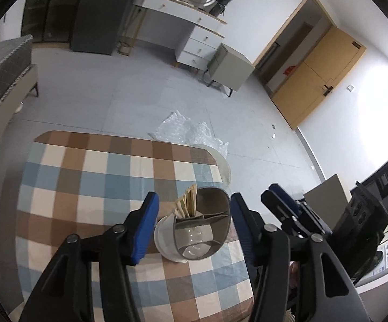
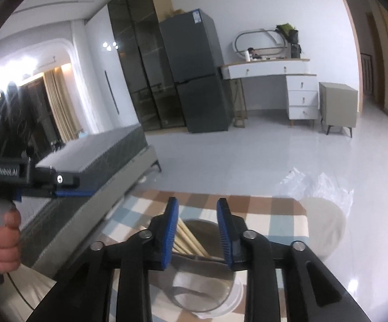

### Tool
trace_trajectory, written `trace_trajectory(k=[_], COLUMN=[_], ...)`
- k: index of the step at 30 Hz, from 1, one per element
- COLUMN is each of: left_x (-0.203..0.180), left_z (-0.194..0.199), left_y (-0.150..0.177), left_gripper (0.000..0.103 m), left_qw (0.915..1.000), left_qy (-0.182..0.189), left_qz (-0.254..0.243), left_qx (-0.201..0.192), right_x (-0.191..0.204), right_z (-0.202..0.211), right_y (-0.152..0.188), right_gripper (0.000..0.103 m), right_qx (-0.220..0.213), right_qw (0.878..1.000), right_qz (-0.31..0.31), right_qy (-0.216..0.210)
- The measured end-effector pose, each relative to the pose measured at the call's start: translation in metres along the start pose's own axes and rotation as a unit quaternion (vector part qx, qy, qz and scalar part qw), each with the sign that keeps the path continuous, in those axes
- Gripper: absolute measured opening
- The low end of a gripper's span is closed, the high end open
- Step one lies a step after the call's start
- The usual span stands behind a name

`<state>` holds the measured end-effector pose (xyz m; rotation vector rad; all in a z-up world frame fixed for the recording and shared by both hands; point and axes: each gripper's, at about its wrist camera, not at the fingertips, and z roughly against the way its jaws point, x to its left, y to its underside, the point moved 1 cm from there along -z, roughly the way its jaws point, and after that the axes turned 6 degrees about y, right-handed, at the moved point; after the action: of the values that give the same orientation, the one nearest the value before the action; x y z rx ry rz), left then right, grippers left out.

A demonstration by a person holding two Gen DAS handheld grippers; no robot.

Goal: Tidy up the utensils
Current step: 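Lower the chopsticks into the holder and open both grippers, then lower the right tool toward the last chopsticks on the rug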

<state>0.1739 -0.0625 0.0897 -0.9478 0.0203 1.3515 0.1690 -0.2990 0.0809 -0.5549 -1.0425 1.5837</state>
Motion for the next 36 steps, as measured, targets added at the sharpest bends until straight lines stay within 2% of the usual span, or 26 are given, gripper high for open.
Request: trace_trajectory(k=[5,10,14,17,21,30,36], left_x=[-0.021,-0.033,-0.038,-0.038,-0.039,-0.034,-0.018], left_z=[0.030,0.050,0.066,0.075,0.095,0.120,0.130], left_y=[0.013,0.028,0.043,0.053,0.067,0.096,0.119], left_gripper=[0.054,0.065,0.067,0.068,0.079,0.089,0.099], left_qw=[0.9980,0.9955,0.9933,0.9904,0.9864,0.9740,0.9636], left_qy=[-0.033,-0.053,-0.070,-0.089,-0.102,-0.138,-0.152], left_qz=[-0.039,-0.055,-0.063,-0.071,-0.073,-0.091,-0.094], left_qx=[-0.037,-0.056,-0.068,-0.079,-0.106,-0.155,-0.199], right_x=[0.016,0.026,0.035,0.046,0.058,0.085,0.095], right_z=[0.033,0.065,0.081,0.095,0.111,0.131,0.136], right_y=[-0.003,0.001,0.006,0.011,0.020,0.031,0.050], right_gripper=[0.043,0.069,0.069,0.074,0.080,0.085,0.094], right_qx=[-0.025,-0.047,-0.053,-0.059,-0.067,-0.084,-0.088], right_qw=[1.000,0.999,0.998,0.998,0.997,0.996,0.996], right_qz=[0.004,-0.015,-0.031,-0.026,-0.027,-0.009,-0.015], right_qy=[0.000,0.008,0.008,0.011,0.009,0.005,0.002])
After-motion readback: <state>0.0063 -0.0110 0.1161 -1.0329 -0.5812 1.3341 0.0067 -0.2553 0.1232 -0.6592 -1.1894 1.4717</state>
